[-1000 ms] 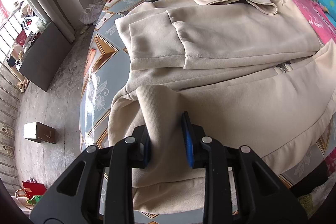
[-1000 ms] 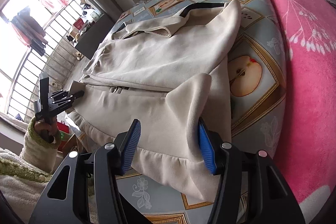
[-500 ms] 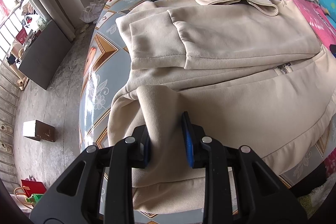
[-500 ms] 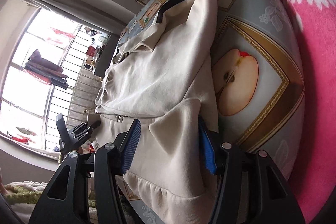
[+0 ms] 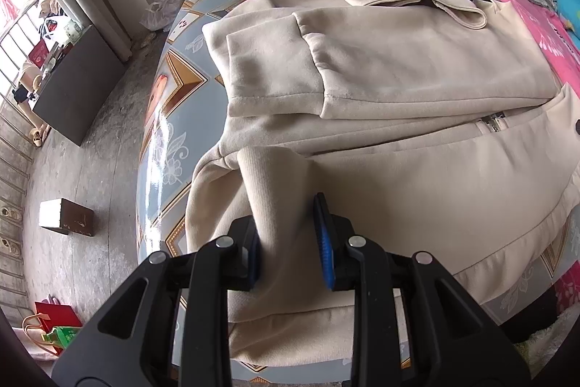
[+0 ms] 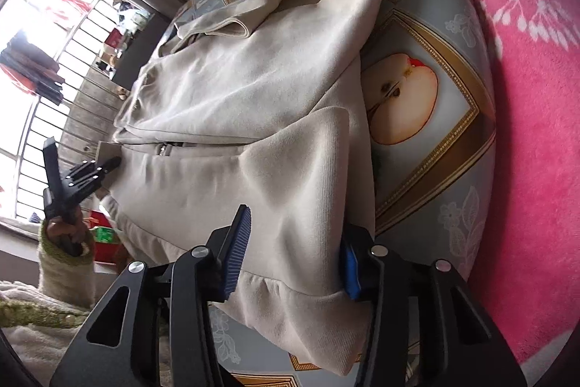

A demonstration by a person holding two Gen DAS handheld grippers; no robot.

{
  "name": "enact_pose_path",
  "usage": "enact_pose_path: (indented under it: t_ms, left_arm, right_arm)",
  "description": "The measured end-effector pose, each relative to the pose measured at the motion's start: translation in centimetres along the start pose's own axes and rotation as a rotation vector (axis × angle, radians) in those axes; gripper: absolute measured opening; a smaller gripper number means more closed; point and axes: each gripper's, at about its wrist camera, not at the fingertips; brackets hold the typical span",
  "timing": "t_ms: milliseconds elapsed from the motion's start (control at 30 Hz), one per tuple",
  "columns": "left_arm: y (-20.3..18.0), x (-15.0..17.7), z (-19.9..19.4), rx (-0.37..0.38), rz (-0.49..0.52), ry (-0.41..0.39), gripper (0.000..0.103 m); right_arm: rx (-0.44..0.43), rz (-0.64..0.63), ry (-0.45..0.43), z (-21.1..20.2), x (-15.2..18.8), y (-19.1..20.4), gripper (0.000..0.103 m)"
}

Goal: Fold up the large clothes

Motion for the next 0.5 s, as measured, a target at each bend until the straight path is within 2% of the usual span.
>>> enact_pose_path:
  t_ms: [167,367,500]
  left_arm:
    - [0.0,0.0,0.0,0.002,0.0,-0.001,0.025]
    - [0.0,0.0,0.0,0.0,0.001,0.0,0.025]
    - [0.0,0.0,0.0,0.0,-0.001,-0.001,0.025]
  right_arm:
    - [0.168,-0.043,0.021,0.0,-0.1,1.6,0.035]
    - [0.334,-0.078,0.025,-0.4,0.0,3.0,0.012]
    - [0.479,-0.166,0.031,-0.1,-0.1,5.3,0.011]
Point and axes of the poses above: each gripper's, at about its wrist camera, not at the fingertips, and z roughly the way its jaws point, y to its left, x to its underside, and after that the axes turned 15 degrees about -z, right-handed
